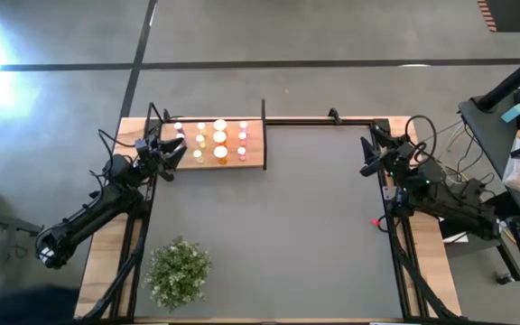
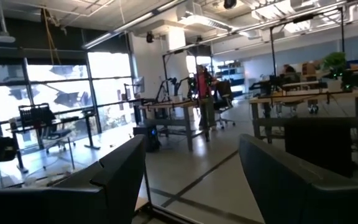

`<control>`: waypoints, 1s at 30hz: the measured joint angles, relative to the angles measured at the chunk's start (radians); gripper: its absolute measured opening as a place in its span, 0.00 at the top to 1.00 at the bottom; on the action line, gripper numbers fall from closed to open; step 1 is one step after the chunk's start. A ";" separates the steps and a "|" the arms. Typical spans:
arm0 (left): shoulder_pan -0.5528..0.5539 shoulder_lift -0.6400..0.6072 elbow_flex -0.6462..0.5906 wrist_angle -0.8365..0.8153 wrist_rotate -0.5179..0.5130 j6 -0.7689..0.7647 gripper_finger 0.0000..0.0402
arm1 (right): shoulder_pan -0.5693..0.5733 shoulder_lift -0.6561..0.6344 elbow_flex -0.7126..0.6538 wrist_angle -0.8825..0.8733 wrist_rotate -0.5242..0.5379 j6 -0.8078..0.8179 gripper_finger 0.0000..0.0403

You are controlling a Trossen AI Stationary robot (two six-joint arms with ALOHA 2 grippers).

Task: Pick and place medicine bottles onto shelf by color
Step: Return to Home Position

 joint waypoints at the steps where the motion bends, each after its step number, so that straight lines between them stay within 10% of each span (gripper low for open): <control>1: 0.000 0.000 0.000 0.000 0.000 0.000 0.50 | -0.004 0.000 -0.001 0.003 0.000 -0.007 0.38; 30: 0.000 0.000 0.000 0.000 0.000 0.000 0.50 | -0.010 0.106 -0.009 -0.001 0.008 0.099 0.38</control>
